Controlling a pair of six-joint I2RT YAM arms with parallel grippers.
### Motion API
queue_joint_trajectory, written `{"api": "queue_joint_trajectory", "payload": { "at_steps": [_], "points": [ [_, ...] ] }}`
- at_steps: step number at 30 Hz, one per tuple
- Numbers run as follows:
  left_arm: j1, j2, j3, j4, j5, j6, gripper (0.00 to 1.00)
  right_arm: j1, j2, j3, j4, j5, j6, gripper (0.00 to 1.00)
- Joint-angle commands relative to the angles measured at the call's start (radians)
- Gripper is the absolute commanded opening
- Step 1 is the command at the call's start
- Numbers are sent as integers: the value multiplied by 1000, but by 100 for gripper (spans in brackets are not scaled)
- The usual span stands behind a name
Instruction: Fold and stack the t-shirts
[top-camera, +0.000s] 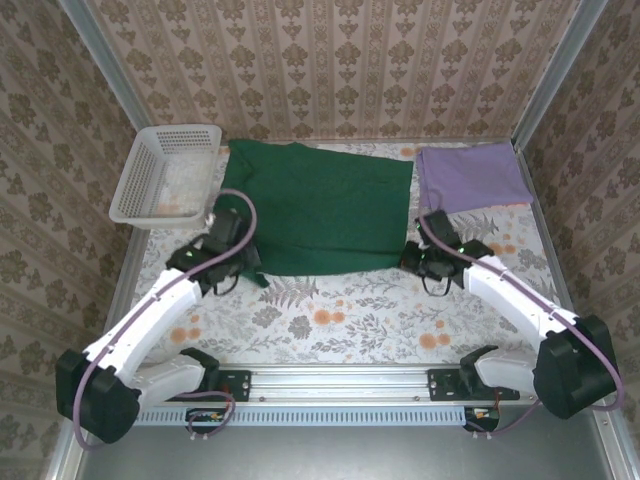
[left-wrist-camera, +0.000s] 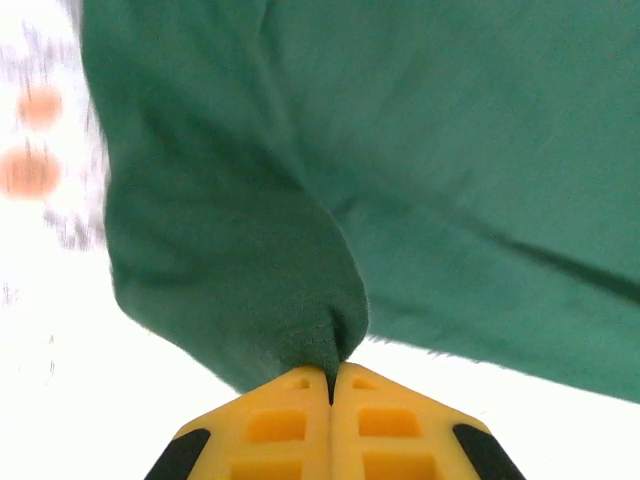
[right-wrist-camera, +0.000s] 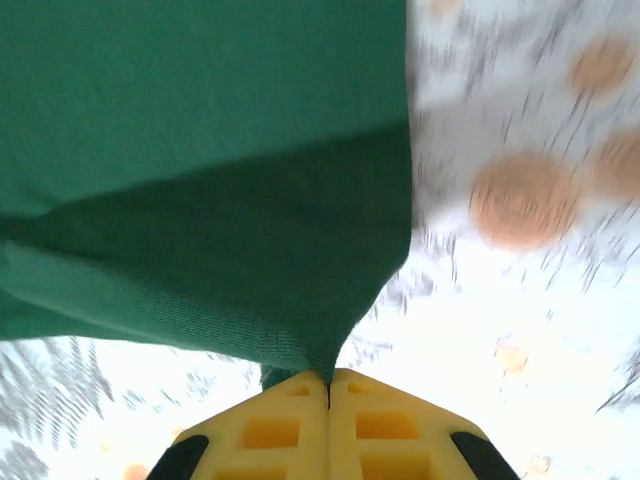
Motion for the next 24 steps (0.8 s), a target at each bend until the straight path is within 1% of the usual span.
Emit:
{"api": "queue_joint_trajectory", "payload": {
  "at_steps": [1,3,6,10,12,14,16,18,20,22,23,24],
  "points": [
    [68,22,152,17,58,52,0,-86,16,160,-79,6,-78,0],
    [116,75,272,46,120,51,0,-154,61,289,-107,-24,-92,0],
    [162,153,454,53,156,50,0,-243,111,475,-136,-42,-87,0],
    [209,207,651,11,241,56,0,-314,164,725,-236,-77,-96,0],
    [208,186,687,-22,269,66,0,-323,148,792,-267,-85,-108,0],
    [206,128,640,-29,307,60,0,-326,117,806,-297,-82,-124,0],
    [196,56,555,-50,348,51,0,-326,64,759,-317,-93,-143,0],
    [163,-35,441,-85,383,52,0,-326,-17,643,-318,-100,-152,0],
    [109,-151,284,-122,407,22,0,-326,-126,480,-311,-118,-152,0],
    [55,-272,119,-153,423,-39,0,-326,-229,311,-309,-135,-143,0],
    [4,-341,34,-176,416,-81,6,-328,-283,209,-306,-142,-131,0],
    [-27,-412,-42,-206,402,-123,8,-328,-339,119,-304,-141,-116,0]
  ]
}}
